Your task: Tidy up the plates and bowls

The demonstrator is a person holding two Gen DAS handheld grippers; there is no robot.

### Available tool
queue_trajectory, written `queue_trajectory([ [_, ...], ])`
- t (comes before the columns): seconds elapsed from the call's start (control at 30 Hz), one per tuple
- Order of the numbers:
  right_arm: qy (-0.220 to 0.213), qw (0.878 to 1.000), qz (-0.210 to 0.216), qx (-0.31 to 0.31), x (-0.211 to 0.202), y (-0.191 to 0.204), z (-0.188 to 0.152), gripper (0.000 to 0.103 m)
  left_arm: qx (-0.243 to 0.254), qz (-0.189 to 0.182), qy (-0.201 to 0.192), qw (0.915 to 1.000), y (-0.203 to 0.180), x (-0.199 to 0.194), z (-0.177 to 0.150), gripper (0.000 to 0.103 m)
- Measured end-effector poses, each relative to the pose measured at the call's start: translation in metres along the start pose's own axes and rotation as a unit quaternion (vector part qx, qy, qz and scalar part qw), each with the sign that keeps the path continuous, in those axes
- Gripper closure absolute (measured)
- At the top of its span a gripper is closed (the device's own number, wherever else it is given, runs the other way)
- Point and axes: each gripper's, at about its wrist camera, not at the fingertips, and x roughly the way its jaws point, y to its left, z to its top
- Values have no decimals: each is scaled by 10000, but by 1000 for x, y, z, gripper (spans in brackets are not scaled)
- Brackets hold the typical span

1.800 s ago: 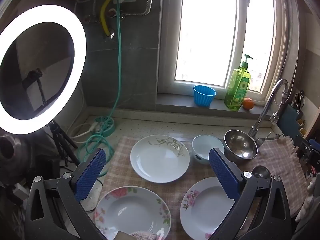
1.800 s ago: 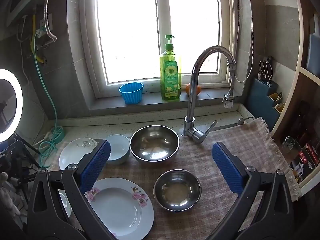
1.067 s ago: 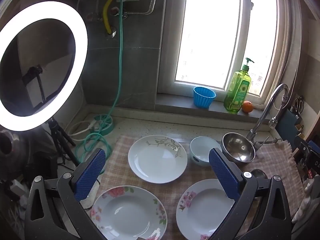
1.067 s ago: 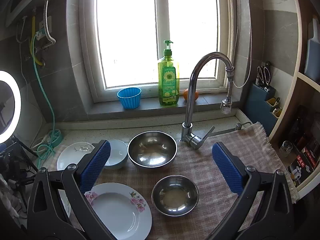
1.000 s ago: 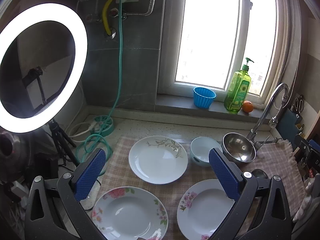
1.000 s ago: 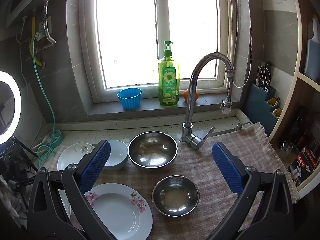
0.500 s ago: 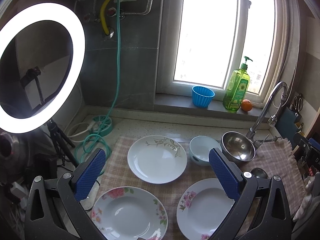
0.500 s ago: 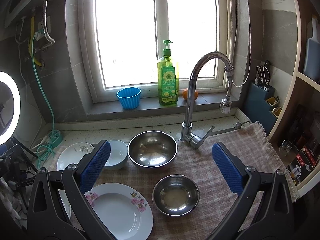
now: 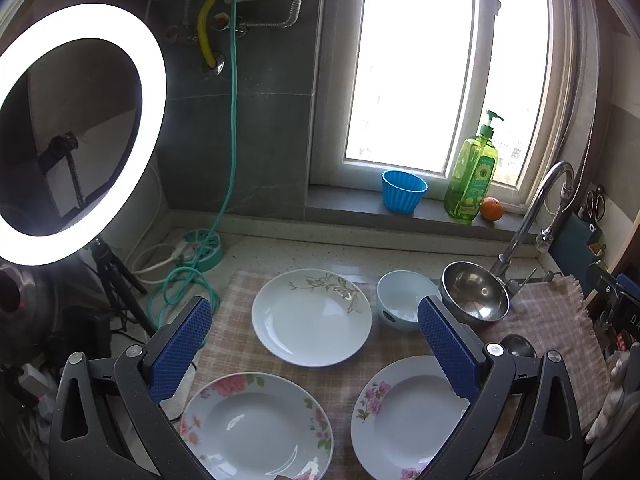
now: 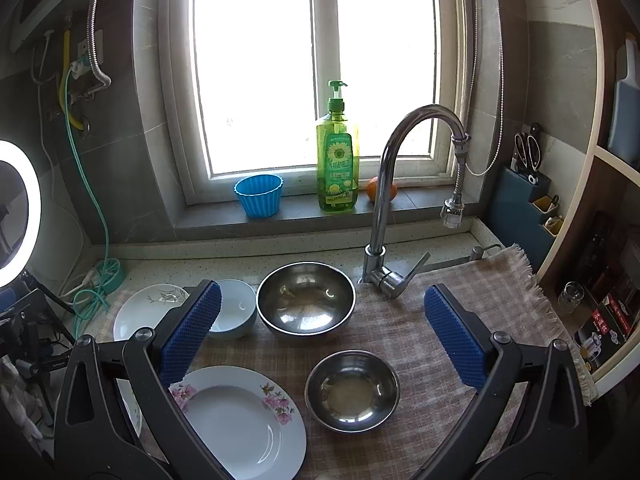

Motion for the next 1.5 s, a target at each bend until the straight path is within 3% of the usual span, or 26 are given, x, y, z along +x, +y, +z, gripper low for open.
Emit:
queue_trajectory([
  [1.13, 303, 9995, 59, 4, 12, 3, -10, 0, 8, -78, 159, 9998, 0, 7, -5, 1],
  [1.37, 425, 9991, 33, -11, 14, 2, -19, 0, 59, -309, 416, 9986, -5, 15, -14, 1],
  [1.5, 517, 9978, 355, 234, 14, -11, -30, 0, -37, -691, 662, 9954, -1, 24, -25, 1],
])
